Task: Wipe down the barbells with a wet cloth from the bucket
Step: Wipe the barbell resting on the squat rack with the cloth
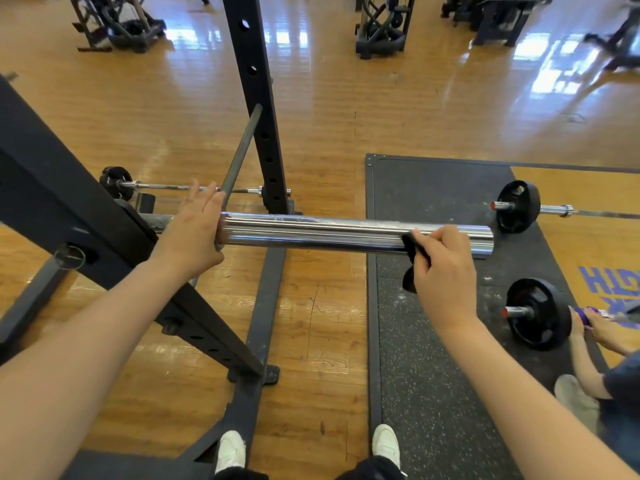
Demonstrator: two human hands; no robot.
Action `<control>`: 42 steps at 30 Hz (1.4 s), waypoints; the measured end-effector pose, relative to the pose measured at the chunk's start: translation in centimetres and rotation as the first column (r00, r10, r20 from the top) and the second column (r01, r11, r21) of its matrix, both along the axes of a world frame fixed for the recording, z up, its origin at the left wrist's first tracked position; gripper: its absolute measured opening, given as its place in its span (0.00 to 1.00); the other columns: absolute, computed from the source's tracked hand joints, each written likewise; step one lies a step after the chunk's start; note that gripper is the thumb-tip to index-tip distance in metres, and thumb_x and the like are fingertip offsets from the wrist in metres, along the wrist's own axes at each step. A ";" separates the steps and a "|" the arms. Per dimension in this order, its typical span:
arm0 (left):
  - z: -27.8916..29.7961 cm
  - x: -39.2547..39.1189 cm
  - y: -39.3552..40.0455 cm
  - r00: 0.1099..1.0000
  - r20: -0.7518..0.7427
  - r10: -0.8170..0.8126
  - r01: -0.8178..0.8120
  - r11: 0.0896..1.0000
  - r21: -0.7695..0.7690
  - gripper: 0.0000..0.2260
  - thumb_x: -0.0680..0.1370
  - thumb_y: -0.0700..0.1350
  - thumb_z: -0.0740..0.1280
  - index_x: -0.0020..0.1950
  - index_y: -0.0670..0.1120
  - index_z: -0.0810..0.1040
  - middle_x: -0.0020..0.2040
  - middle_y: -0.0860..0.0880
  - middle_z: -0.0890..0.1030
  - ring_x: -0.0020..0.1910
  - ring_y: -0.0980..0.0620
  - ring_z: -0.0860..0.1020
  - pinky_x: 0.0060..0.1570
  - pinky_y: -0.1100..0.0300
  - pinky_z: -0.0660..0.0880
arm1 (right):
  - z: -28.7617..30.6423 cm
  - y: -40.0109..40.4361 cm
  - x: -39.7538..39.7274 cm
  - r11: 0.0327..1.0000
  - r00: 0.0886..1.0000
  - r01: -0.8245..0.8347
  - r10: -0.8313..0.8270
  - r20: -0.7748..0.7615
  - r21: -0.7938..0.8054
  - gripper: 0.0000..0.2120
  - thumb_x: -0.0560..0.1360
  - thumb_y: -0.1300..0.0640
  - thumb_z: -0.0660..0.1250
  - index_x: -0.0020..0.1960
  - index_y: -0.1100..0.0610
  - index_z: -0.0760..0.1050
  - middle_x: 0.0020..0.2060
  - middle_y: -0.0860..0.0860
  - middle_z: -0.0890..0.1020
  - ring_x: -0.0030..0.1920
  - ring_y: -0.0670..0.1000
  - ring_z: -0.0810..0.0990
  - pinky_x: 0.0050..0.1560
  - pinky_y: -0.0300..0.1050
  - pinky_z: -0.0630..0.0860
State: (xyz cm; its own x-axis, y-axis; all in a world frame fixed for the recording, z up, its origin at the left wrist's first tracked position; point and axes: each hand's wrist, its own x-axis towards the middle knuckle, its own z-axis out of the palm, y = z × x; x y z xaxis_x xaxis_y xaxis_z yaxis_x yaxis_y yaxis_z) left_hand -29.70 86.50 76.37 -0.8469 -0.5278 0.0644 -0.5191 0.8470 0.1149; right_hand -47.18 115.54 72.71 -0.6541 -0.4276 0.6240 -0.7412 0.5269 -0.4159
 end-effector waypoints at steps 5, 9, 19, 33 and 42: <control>0.1 0.0 0.1 1.000 -0.007 0.001 -0.001 1.000 0.004 0.42 0.66 0.36 0.76 0.75 0.40 0.57 0.77 0.42 0.56 0.77 0.43 0.47 0.73 0.48 0.51 | 1.5 -1.7 -1.1 0.997 0.995 0.076 -0.075 0.066 -0.004 0.06 0.73 0.69 0.66 0.49 0.68 0.80 0.40 0.60 0.75 0.41 0.59 0.71 0.38 0.44 0.64; 0.0 0.0 0.0 1.000 -0.005 -0.005 0.005 1.000 0.008 0.42 0.66 0.35 0.76 0.75 0.39 0.57 0.76 0.41 0.56 0.77 0.42 0.47 0.73 0.45 0.53 | 1.0 -2.5 -1.5 0.996 0.991 0.089 -0.089 -0.097 0.001 0.11 0.73 0.63 0.60 0.48 0.64 0.80 0.45 0.59 0.79 0.48 0.57 0.71 0.42 0.47 0.64; 0.0 0.0 0.1 1.000 -0.020 -0.004 0.004 1.000 0.015 0.42 0.66 0.35 0.76 0.75 0.39 0.58 0.76 0.41 0.57 0.76 0.42 0.47 0.73 0.46 0.53 | -1.1 0.2 -0.9 0.971 0.980 -0.111 0.142 -0.137 0.211 0.21 0.73 0.64 0.52 0.62 0.70 0.73 0.59 0.64 0.77 0.64 0.62 0.71 0.66 0.58 0.65; 0.2 0.0 0.1 1.000 0.002 -0.015 0.015 1.000 0.007 0.41 0.68 0.35 0.74 0.75 0.39 0.57 0.77 0.42 0.55 0.77 0.42 0.46 0.74 0.47 0.52 | -0.8 1.2 -0.3 0.978 0.972 -0.086 0.124 -0.201 0.190 0.16 0.72 0.68 0.58 0.56 0.66 0.79 0.55 0.60 0.81 0.58 0.62 0.78 0.62 0.56 0.68; 0.5 0.0 0.0 0.994 0.109 -0.030 0.048 0.986 -0.160 0.41 0.69 0.42 0.75 0.76 0.40 0.55 0.77 0.41 0.55 0.76 0.40 0.46 0.74 0.48 0.49 | 0.3 -0.7 0.2 0.930 0.999 -0.001 0.018 -0.042 0.366 0.28 0.61 0.82 0.67 0.61 0.73 0.72 0.58 0.67 0.77 0.63 0.69 0.72 0.64 0.59 0.62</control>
